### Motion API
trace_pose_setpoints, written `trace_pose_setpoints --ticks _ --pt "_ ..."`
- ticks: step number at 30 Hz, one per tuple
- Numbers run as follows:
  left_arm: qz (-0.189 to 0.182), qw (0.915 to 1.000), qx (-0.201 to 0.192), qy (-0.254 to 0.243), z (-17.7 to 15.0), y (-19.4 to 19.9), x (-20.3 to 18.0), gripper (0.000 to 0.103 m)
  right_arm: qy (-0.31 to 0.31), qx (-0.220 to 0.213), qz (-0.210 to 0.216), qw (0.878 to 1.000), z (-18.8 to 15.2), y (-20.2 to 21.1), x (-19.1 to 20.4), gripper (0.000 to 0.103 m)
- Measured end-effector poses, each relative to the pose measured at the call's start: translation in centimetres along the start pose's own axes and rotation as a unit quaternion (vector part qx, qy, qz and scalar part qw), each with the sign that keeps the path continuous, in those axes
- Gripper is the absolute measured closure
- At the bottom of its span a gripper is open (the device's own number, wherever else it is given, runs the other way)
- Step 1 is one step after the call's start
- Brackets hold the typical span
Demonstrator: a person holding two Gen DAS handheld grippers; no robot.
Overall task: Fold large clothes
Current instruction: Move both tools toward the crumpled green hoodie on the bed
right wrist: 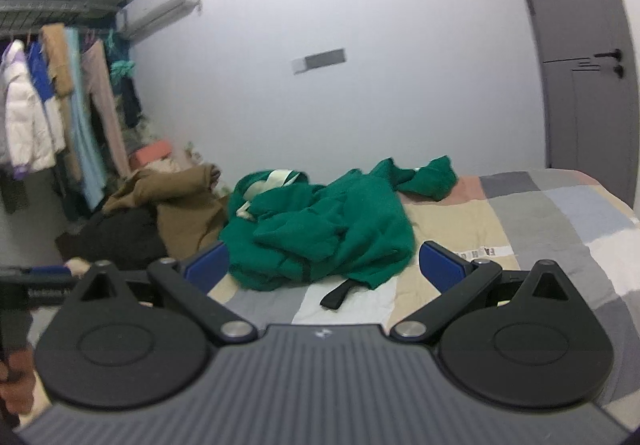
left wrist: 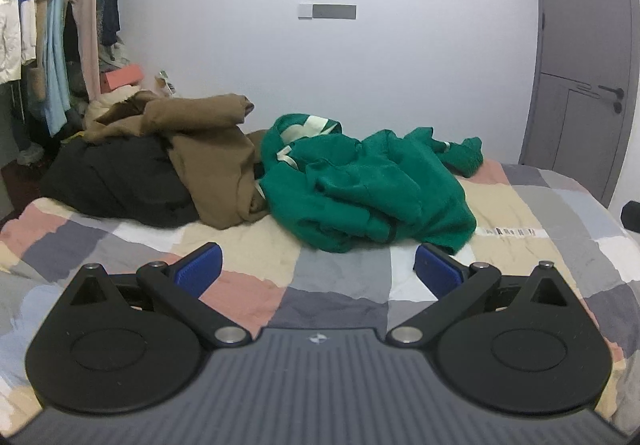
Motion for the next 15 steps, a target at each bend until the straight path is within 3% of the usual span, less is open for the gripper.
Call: trace_pose_setpoints --ticks 9,15 --pt "0.008 0.9977 0.007 0.066 1.7 2.1 2.6 0.000 0.058 0.014 0.029 0.998 2.6 0.9 3.0 0.000" --pt "0.005 0.9980 0.003 0.063 3.6 3.3 2.2 0.000 0.059 0.032 0.041 0.997 2.7 0.5 4.7 0.000"
Point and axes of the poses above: each gripper's, at about its wrist camera, not at the fingertips, and y roughly against the way its jaws point, x to its left, z to its top, the point moved 10 cm from there along -y, roughly the way its jaws point, and after that the axes turned 1 degree about z, right-handed, at the moved point
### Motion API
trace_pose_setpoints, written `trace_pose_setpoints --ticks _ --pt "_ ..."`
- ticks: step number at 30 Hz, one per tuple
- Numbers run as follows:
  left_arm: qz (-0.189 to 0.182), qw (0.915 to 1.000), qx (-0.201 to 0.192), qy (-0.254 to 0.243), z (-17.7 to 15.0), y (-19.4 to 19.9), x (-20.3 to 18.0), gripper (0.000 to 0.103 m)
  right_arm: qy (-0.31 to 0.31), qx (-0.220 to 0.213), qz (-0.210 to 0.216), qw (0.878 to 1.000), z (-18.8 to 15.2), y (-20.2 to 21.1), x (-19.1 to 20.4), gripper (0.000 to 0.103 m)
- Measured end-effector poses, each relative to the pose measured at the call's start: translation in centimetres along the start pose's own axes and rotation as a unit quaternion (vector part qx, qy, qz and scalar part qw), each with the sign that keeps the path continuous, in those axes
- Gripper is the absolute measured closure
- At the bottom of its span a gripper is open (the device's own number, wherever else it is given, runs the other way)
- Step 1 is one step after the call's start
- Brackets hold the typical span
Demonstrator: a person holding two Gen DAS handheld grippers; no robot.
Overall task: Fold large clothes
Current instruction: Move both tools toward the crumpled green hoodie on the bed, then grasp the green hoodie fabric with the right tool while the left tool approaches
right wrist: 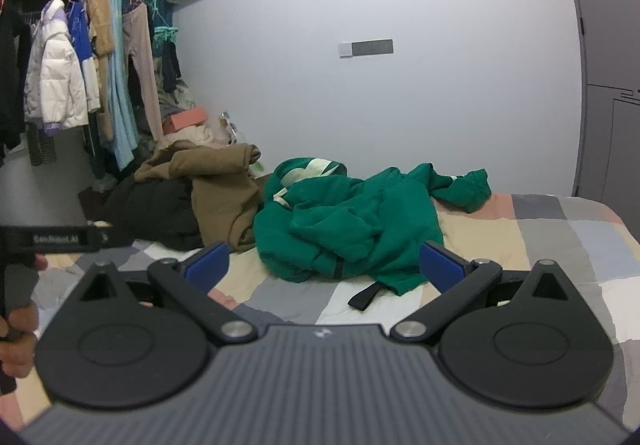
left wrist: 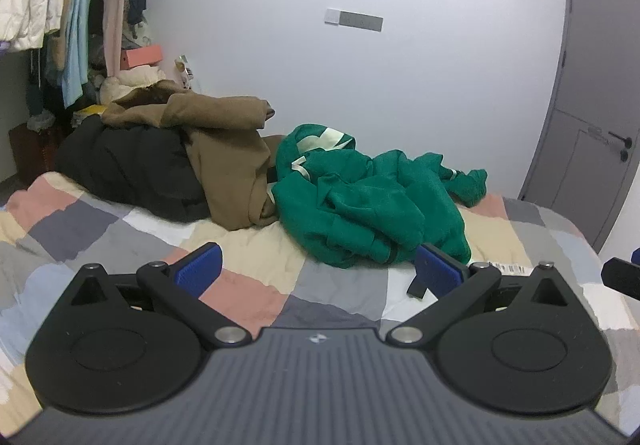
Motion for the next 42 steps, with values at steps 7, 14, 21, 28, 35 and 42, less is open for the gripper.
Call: trace_pose_setpoints --ticks 7,14,21,28,35,42 --pt "-0.014 0.9998 -0.016 0.004 2.3 -0.1 -0.9 0.000 -0.016 0.011 0.004 1.000 0.5 -0.4 -0.3 0.000" --pt "-0.048 0.9984 -0.025 0.015 5.6 -2.0 -3.8 0.000 -0.017 0.017 -0.004 1.000 1.8 -1.4 -1.1 0.000" --pt "-0.060 0.9981 -0.006 0.006 6.2 -6.9 -6.8 0.000 -0.032 0.039 -0.019 0.999 2.6 -5.5 -3.0 0.000" --pt "-0.056 0.9984 0.005 -0.002 4.2 -12.8 -6.1 0.000 -0.045 0.050 -0.026 0.997 1.3 -10.6 -5.1 0.000" --pt "-0.027 0.9988 0.000 -0.041 1.7 -18.6 -3.7 0.000 -0.034 0.047 -0.014 0.998 -0.1 -16.9 -4.4 0.000" --pt "-0.007 0.9990 0.035 -0.026 -2.6 -24.7 0.0 0.000 -0.015 0.059 0.007 0.998 -3.1 -25.0 -2.8 0.000"
Point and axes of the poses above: each gripper's, at about its wrist camera, not at the fingertips, and y roughly against the way its jaws point, x to its left, z to its top, the point moved 10 cm from there along -y, roughly the way its jaws point, and after that the axes turned 1 degree about z, right-handed, at the moved point
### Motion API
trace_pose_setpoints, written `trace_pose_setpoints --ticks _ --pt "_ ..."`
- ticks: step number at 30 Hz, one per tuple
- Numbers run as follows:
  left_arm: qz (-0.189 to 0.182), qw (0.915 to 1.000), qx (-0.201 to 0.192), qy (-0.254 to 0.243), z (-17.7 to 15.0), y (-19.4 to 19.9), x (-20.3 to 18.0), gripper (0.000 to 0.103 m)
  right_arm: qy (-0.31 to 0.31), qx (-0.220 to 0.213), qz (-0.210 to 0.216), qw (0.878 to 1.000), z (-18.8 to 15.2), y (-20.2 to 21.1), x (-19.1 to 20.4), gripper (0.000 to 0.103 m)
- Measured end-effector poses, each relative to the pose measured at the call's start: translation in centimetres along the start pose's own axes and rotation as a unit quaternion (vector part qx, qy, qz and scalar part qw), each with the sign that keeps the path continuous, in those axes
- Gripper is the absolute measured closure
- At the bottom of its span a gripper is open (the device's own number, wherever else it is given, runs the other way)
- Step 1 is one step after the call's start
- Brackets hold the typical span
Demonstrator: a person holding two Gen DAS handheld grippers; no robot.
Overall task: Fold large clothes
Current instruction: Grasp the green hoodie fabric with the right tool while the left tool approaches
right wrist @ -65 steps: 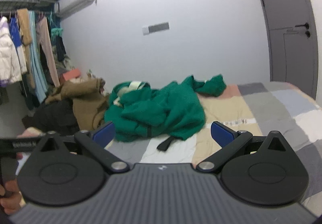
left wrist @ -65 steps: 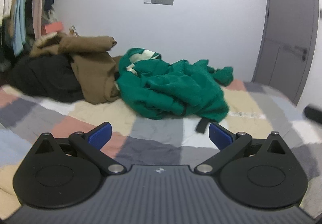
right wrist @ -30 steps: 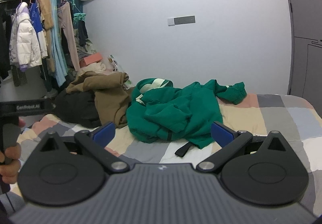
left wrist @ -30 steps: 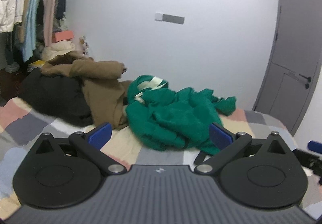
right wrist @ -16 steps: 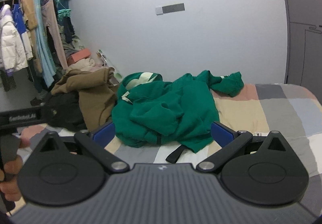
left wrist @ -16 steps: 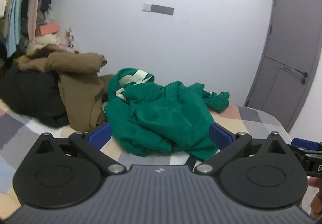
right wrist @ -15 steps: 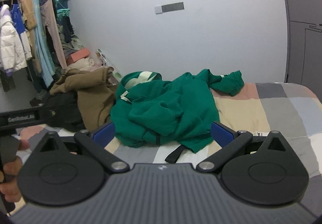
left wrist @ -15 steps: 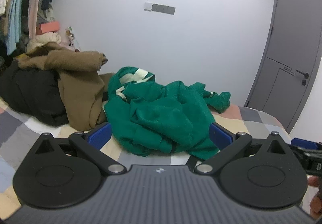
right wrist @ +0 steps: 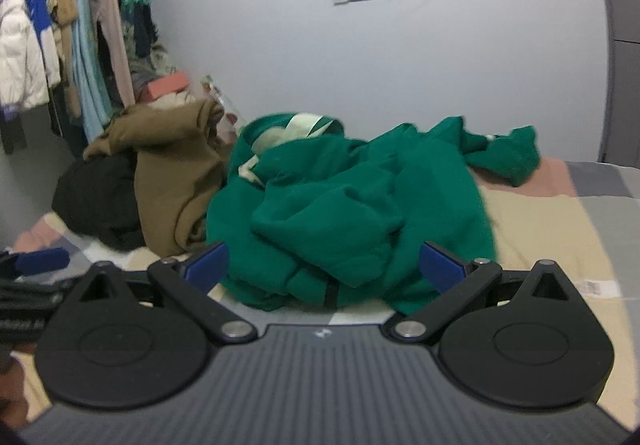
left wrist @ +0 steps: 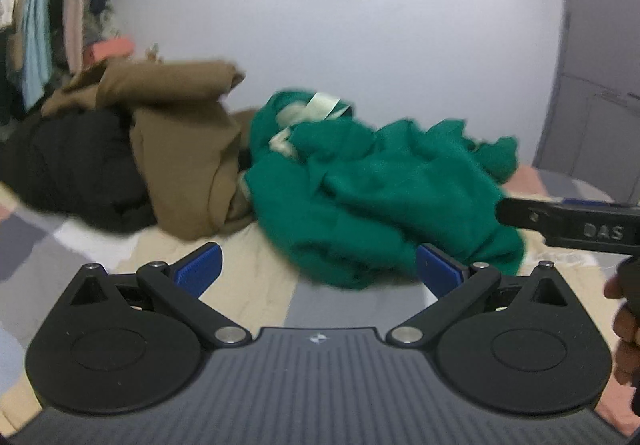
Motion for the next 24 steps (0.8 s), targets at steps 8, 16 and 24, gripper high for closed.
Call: trace_pose_setpoints --ticks 8,16,24 --pt "-0.011 0.9988 0.027 0.040 -1.5 -5.4 2.2 0.000 0.017 0.001 0.003 1.000 -1.6 -9.9 1.1 0.000" --pt "-0.003 0.9982 0.030 0.051 -2.0 -8.4 4.4 0.000 0.053 -0.030 -0.028 0.998 -1.0 -17.4 1.1 0.000" --pt "-0.008 0.9944 0.041 0.097 -3.3 -10.2 6.2 0.000 0.047 -0.026 -0.047 0.997 -0.6 -21.6 0.5 0.012"
Point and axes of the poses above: each gripper's, at about its wrist camera, not at the fingertips, and y roughly against the way its jaws point, x to its left, z to its top, the point moved 10 cm from there along -y, roughly the way its jaws point, and after that the axes turned 1 degree about z, right-handed, at the moved point
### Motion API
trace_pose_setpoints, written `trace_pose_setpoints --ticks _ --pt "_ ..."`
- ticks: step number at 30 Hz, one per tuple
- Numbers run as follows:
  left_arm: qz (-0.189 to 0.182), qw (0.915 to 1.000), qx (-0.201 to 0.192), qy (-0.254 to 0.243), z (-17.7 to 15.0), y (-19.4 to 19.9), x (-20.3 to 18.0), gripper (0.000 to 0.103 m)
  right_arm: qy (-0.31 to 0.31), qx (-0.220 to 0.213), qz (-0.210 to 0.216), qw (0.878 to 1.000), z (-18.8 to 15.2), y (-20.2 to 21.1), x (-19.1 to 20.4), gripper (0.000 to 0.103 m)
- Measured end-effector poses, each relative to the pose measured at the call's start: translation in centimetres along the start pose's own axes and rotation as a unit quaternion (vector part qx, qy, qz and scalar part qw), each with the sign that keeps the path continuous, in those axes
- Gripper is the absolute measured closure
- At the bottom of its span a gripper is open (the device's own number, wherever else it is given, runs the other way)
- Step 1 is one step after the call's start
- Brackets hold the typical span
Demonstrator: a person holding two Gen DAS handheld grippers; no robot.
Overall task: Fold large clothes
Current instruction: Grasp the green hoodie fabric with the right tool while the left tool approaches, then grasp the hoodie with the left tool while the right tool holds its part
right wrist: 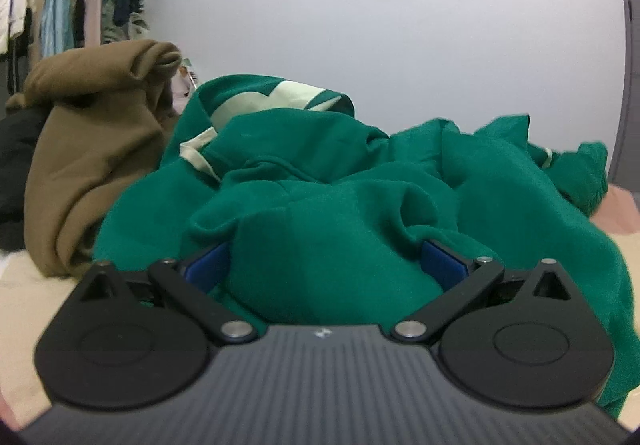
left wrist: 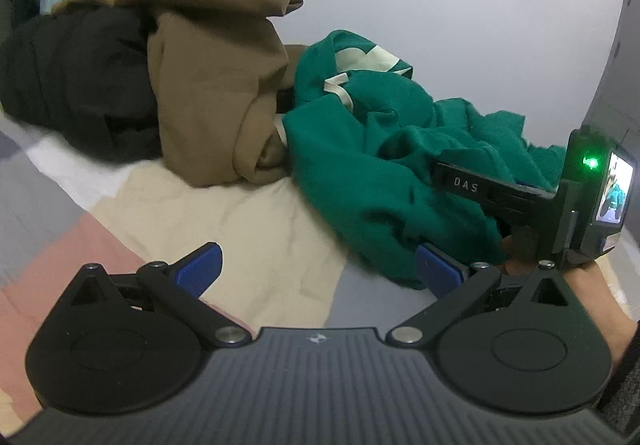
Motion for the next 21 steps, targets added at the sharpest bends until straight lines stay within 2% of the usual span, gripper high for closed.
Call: trace_pose_setpoints --ticks 1,2,3,4,5,8,13,21 --pt "0.009 0.9999 -0.004 0.004 0.1 0.2 0.3 0.000 -0.002 0.006 0.003 1.000 0.1 0.1 0.0 0.034" --pt "0.020 0.9998 -0.009 0.003 0.1 0.4 0.4 0.000 -0.001 0.012 0.001 1.000 0.2 0.3 0.0 0.047" --pt "0.024 0.9996 -0.015 0.000 0.2 0.6 0.4 0.000 -0.002 0.016 -0.001 1.000 0.4 0.7 -0.2 0.054" --pt "0.025 0.9995 -0.019 0.000 0.3 0.9 0.5 0.000 -0.003 0.018 0.004 1.000 0.6 1.2 -0.3 0.072" --pt "0.024 0.9995 -0.021 0.005 0.4 1.1 0.6 0.000 -0.002 0.018 0.005 1.000 0.9 1.8 -0.3 0.077" --pt "0.007 0.9995 -0.023 0.022 0.5 2.1 0.7 0.000 0.009 0.011 -0.001 1.000 1.8 4.5 -0.6 0.082" --pt "0.000 0.9985 -0.045 0.031 1.1 4.5 0.4 0.000 0.028 -0.011 -0.006 1.000 3.0 10.7 -1.1 0.084" --pt "-0.024 0.9970 -0.068 0.027 1.2 9.1 -1.3 0.000 0.057 -0.047 0.005 0.997 2.7 21.9 -0.9 0.085"
Point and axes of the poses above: each gripper's, at about its wrist camera, not at the fingertips, and y roughly against the way its jaws point, x to its left, z to its top, the point moved 10 cm from there along -y, roughly the way its jaws point, and after that the axes turned 1 degree about z, right-handed, at the moved point
